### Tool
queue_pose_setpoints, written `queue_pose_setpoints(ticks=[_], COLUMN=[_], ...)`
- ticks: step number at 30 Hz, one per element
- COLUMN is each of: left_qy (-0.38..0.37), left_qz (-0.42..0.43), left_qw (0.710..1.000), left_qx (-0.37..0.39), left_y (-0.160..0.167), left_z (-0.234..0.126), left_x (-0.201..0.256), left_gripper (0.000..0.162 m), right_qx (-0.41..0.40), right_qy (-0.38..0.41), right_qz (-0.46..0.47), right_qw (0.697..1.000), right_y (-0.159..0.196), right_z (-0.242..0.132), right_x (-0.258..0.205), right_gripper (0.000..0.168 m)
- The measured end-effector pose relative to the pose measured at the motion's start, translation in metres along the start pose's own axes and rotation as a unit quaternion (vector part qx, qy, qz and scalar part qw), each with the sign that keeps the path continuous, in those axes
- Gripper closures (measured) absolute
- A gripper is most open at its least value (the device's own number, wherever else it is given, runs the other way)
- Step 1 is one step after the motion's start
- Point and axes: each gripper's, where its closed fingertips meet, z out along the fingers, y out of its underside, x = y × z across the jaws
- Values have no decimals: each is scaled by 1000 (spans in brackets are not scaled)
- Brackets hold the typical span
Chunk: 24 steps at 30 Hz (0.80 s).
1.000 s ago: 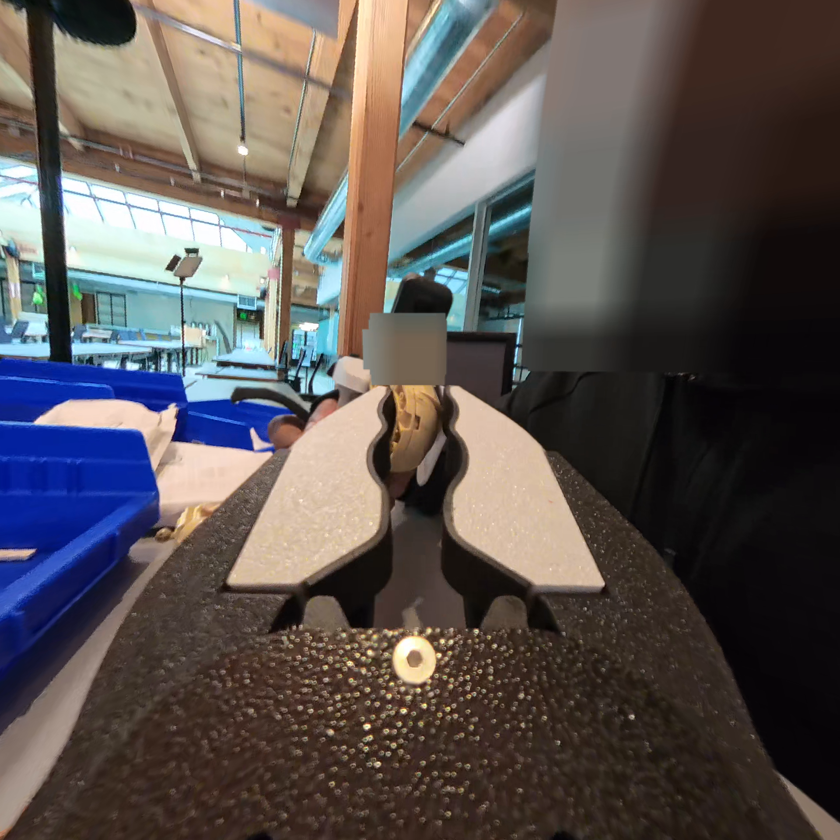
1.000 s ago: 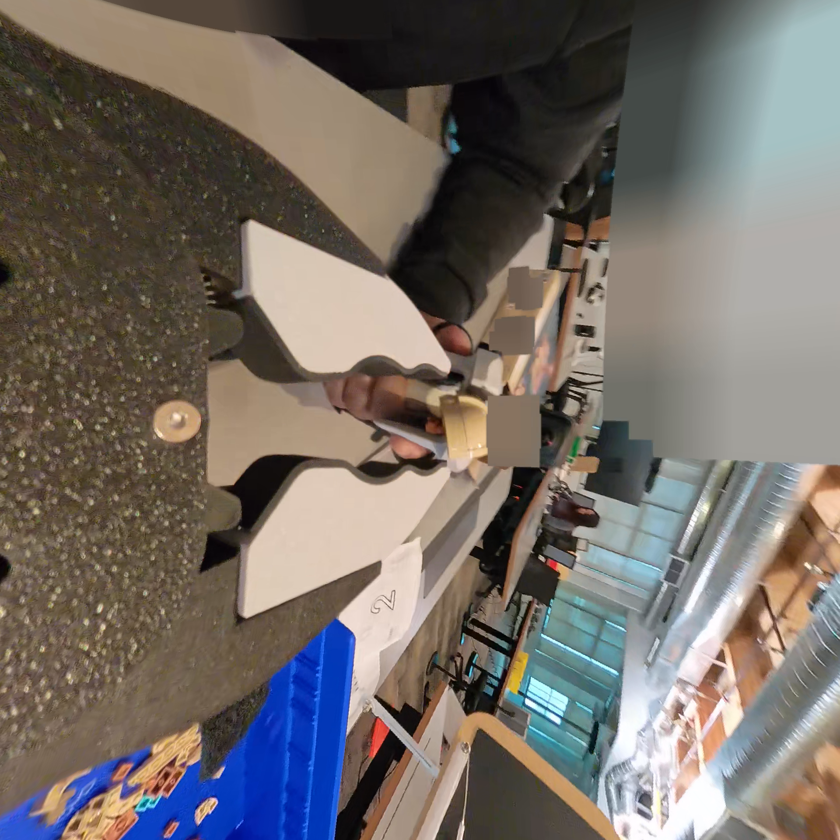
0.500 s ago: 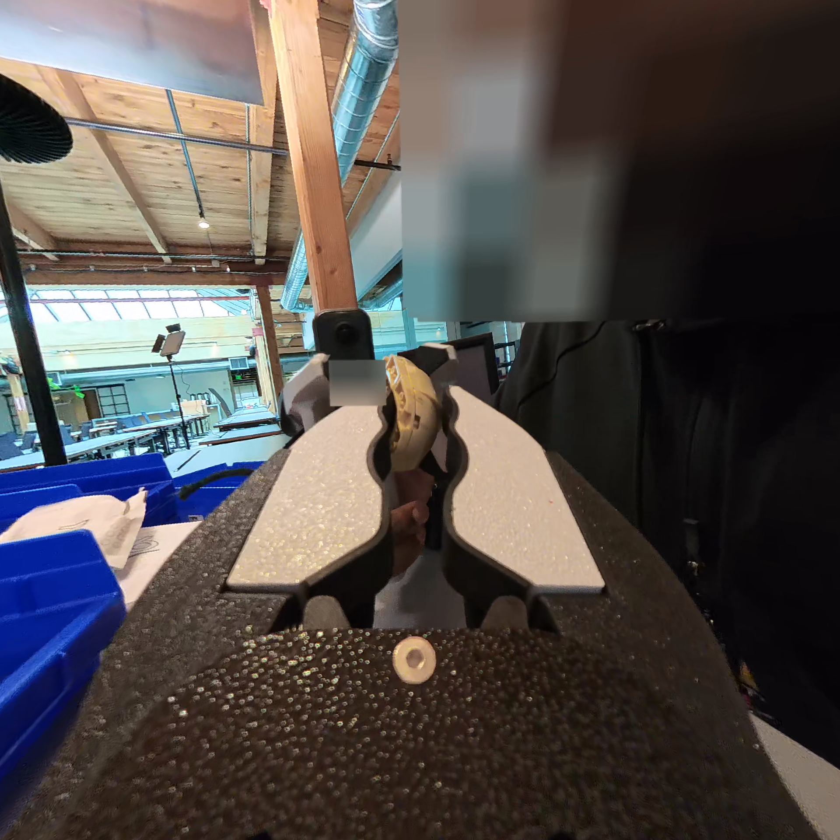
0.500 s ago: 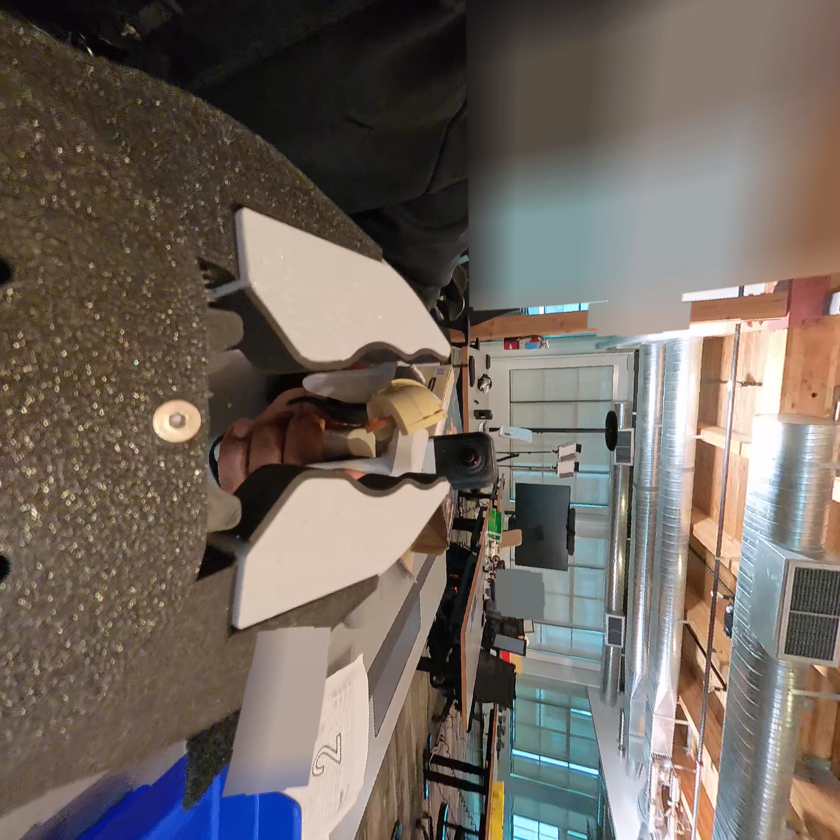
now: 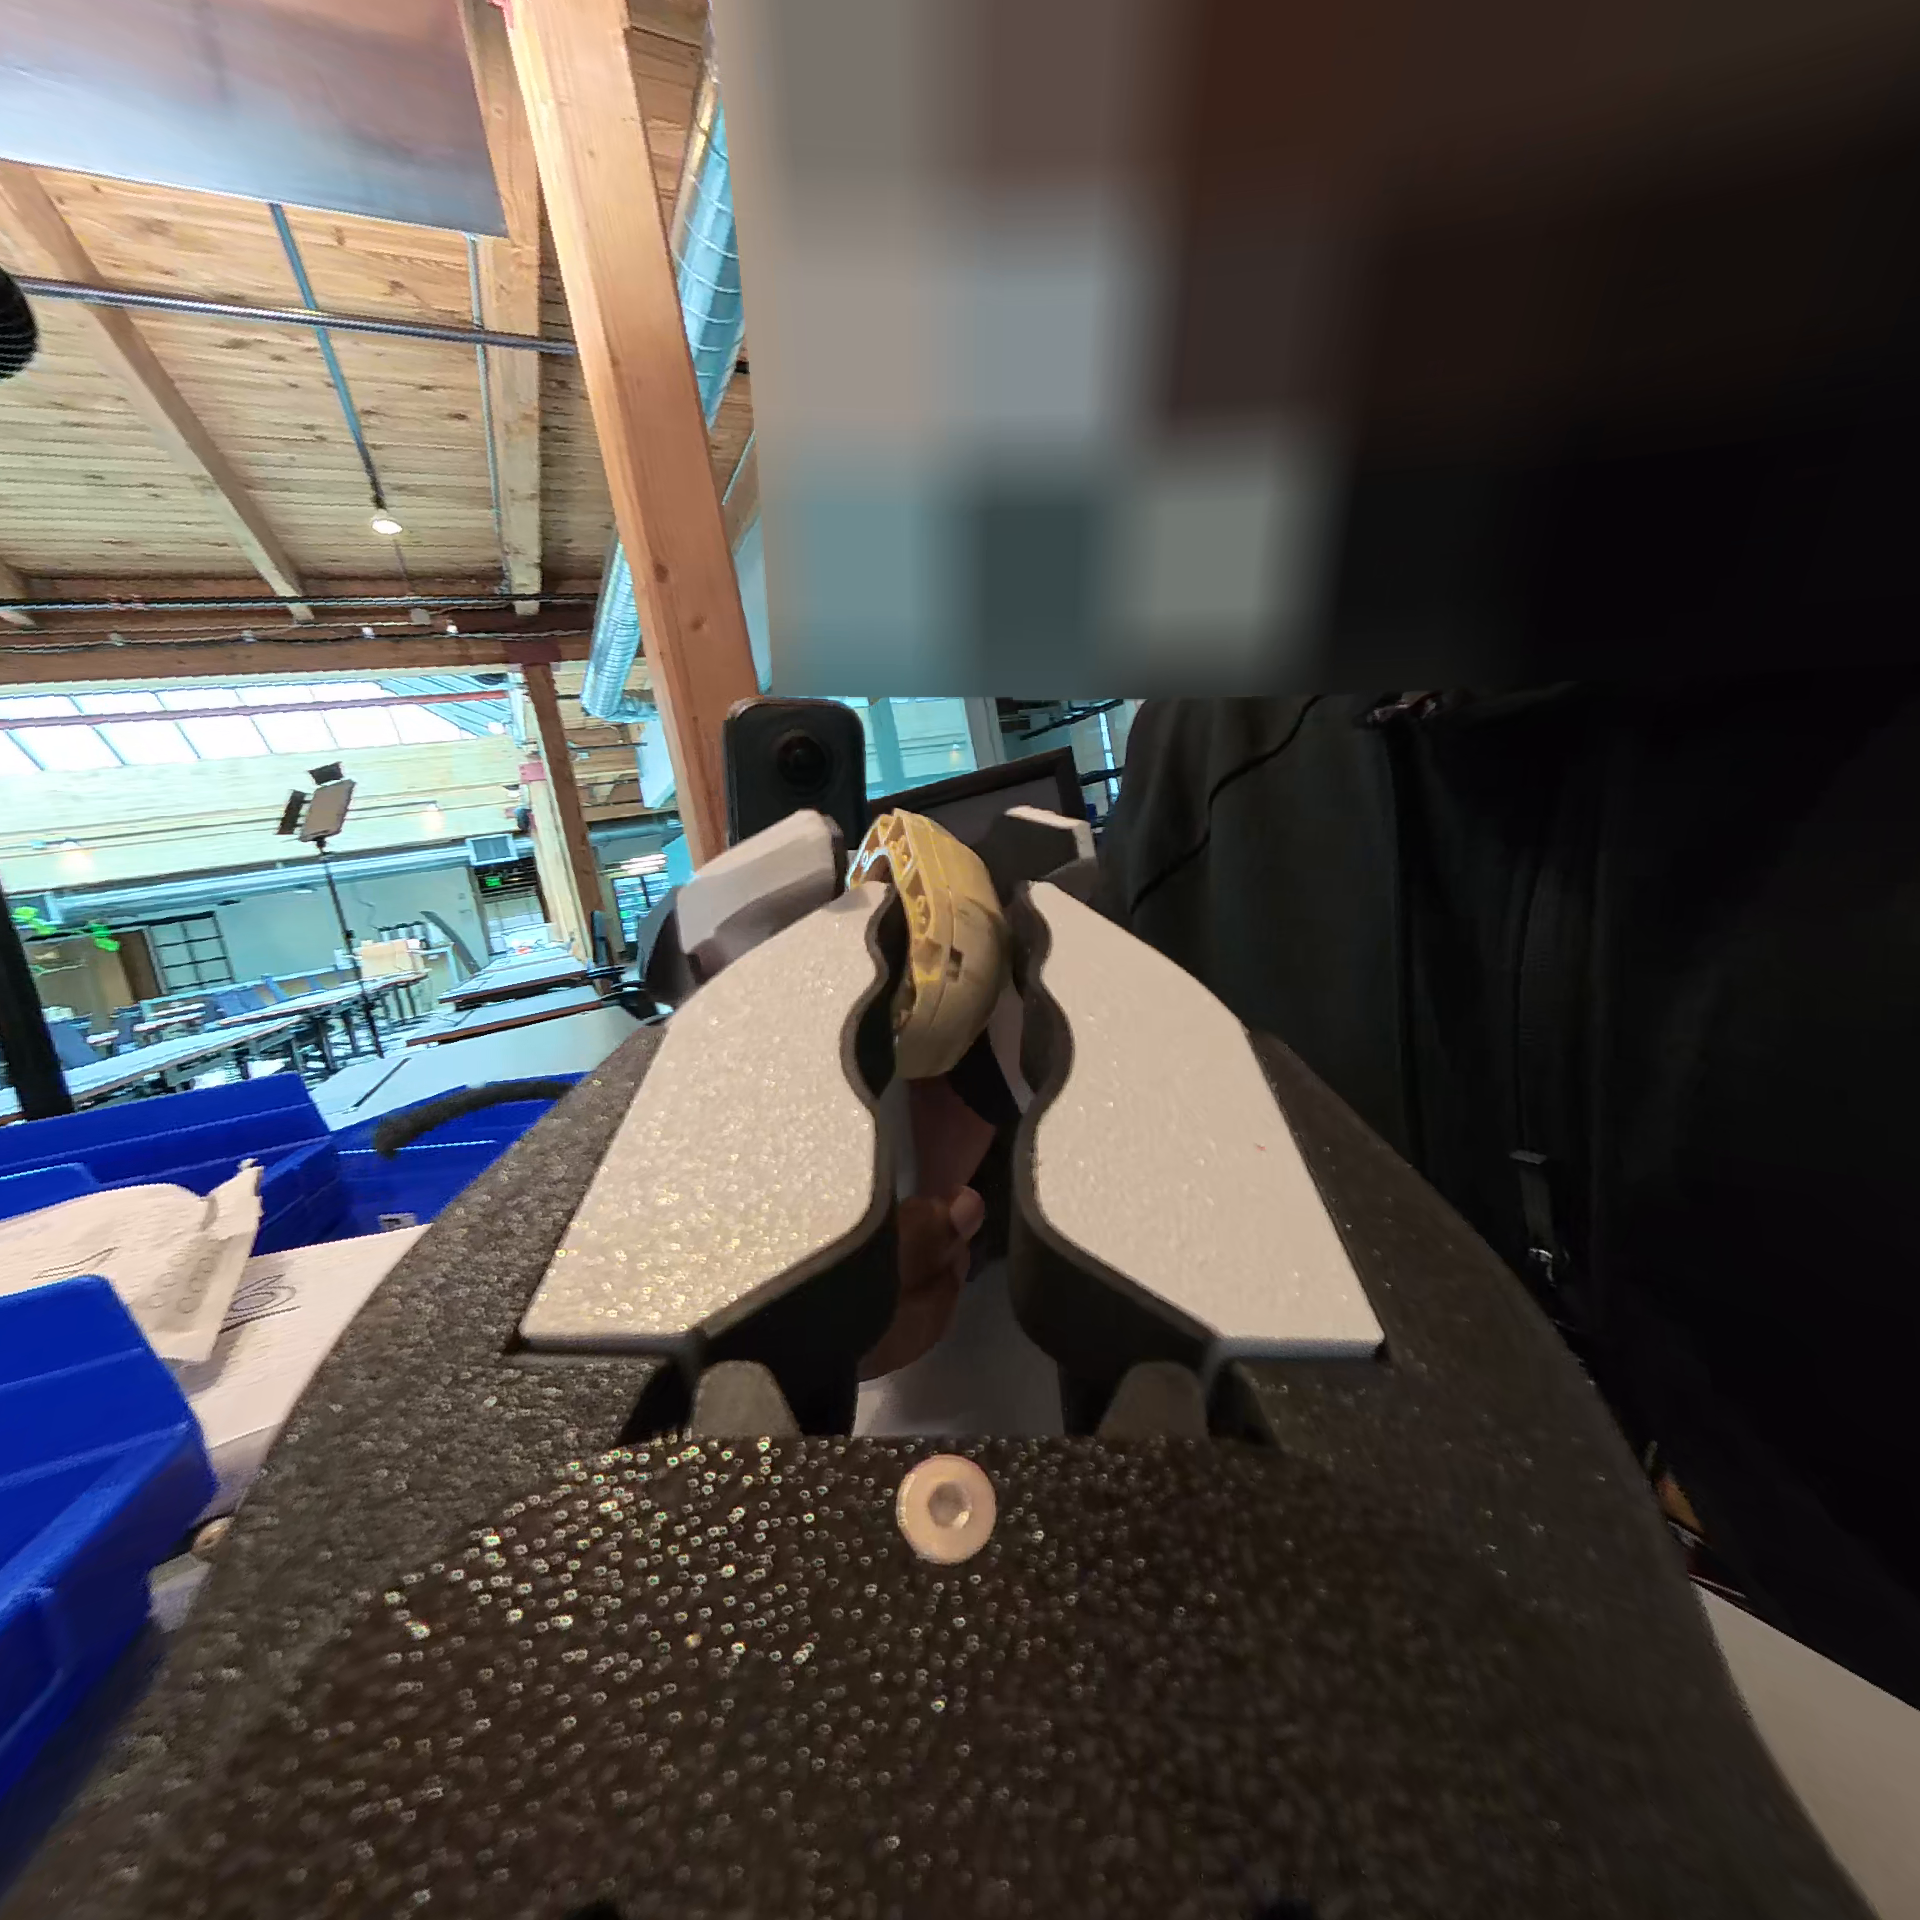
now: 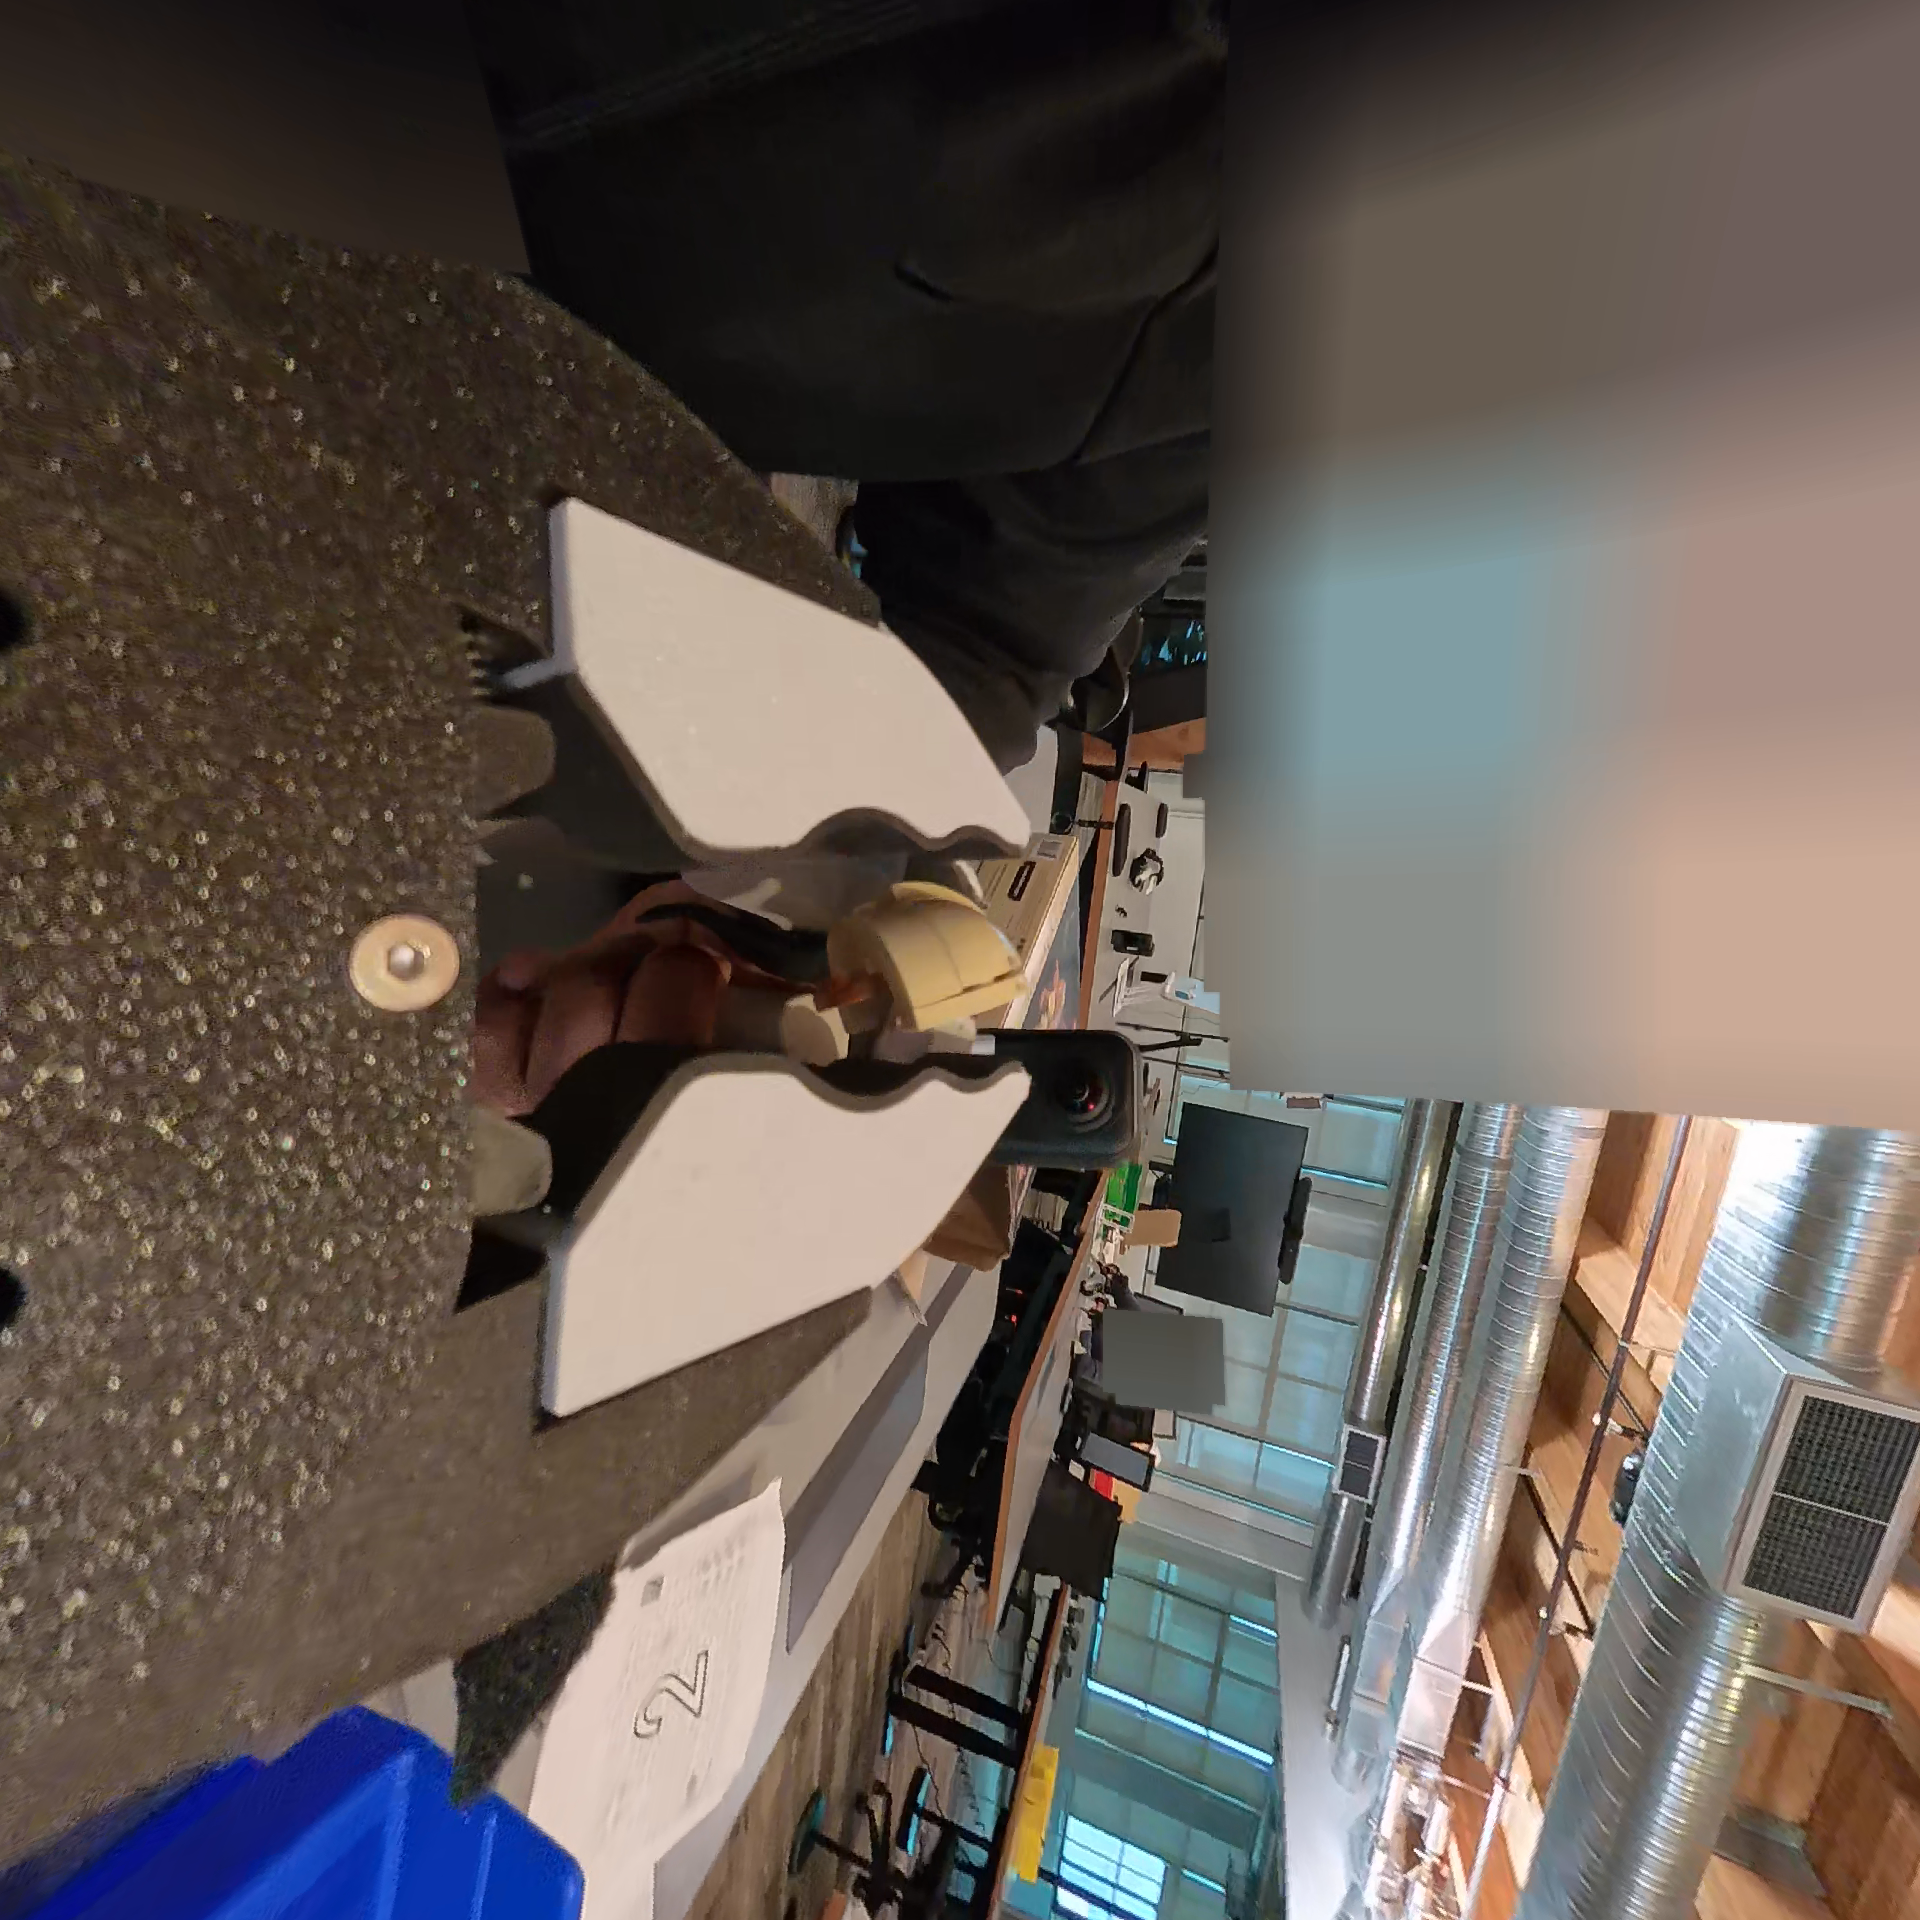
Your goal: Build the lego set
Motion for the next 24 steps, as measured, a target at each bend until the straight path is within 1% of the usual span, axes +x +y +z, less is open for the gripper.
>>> queue_pose_setpoints(ticks=[6, 8, 13, 17, 24], left_qy=[29, 38, 64, 71, 79], left_qz=[-3, 0, 12, 15, 18], left_qw=[1000, 999, 998, 997, 996], left_qx=[-8, -11, -26, -29, -34], left_y=[5, 7, 11, 11, 13], left_z=[4, 5, 7, 8, 10], left_x=[9, 12, 21, 24, 28], left_gripper=[143, 143, 143, 143, 143], right_qx=[-1, -3, -1, -4, -13], right_qy=[0, -3, -32, -40, -48], right_qz=[-61, -77, -83, -97, -108], right_qw=[998, 997, 996, 994, 993], right_y=[0, 1, 2, 3, 3], right_z=[1, 2, 2, 2, 3], right_x=[-9, -13, -24, -29, -34], right_gripper=[142, 142, 144, 149, 151])
